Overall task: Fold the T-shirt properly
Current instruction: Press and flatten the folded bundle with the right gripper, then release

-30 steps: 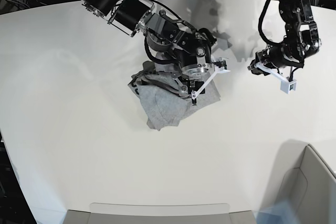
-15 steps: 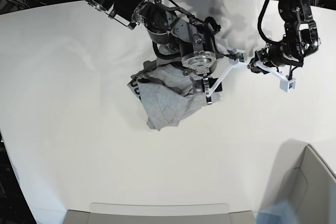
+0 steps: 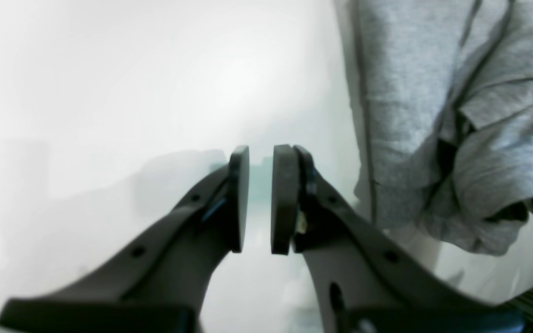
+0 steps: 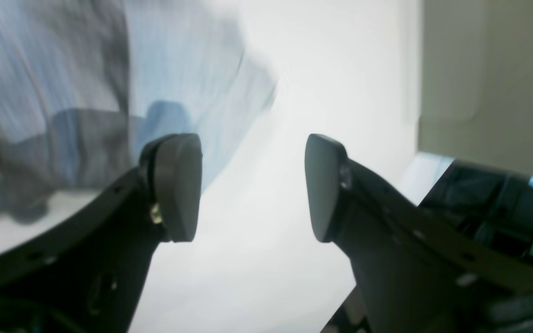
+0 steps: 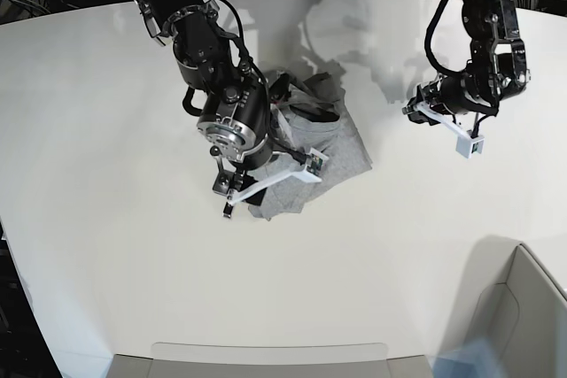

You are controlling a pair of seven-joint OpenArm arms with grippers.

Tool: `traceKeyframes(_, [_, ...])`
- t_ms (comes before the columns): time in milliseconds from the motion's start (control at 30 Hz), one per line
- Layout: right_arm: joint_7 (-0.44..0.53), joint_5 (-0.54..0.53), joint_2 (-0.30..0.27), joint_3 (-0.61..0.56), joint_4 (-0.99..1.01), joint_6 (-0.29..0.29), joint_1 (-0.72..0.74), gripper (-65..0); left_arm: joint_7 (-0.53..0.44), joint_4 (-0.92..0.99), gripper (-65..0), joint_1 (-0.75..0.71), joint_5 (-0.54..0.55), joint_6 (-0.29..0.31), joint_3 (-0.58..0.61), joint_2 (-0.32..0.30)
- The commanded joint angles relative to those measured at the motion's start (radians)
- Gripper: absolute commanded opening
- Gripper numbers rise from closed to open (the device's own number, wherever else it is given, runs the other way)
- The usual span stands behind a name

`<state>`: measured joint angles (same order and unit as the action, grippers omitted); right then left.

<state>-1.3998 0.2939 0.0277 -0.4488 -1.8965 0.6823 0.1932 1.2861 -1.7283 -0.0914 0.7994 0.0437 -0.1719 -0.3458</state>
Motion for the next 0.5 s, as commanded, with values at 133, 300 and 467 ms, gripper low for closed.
traceKeyframes(133, [0.004,0.001,0.007,0.087,-0.018,0.016,-0.053,-30.1,0.002,-0.014,-54.7,0.038,0.018,-0.009,-0.002,-0.011])
traceKeyframes(300, [0.007,0.001,0.007,0.089,0.027,0.016,-0.096,-30.1,0.002,-0.014,-54.7,0.038,0.018,-0.009,-0.002,-0.011])
traceKeyframes(467, [0.020,0.001,0.010,0.089,0.144,0.016,-0.080,-30.1,0.002,-0.014,-54.7,0.038,0.018,-0.009,-0.002,-0.009])
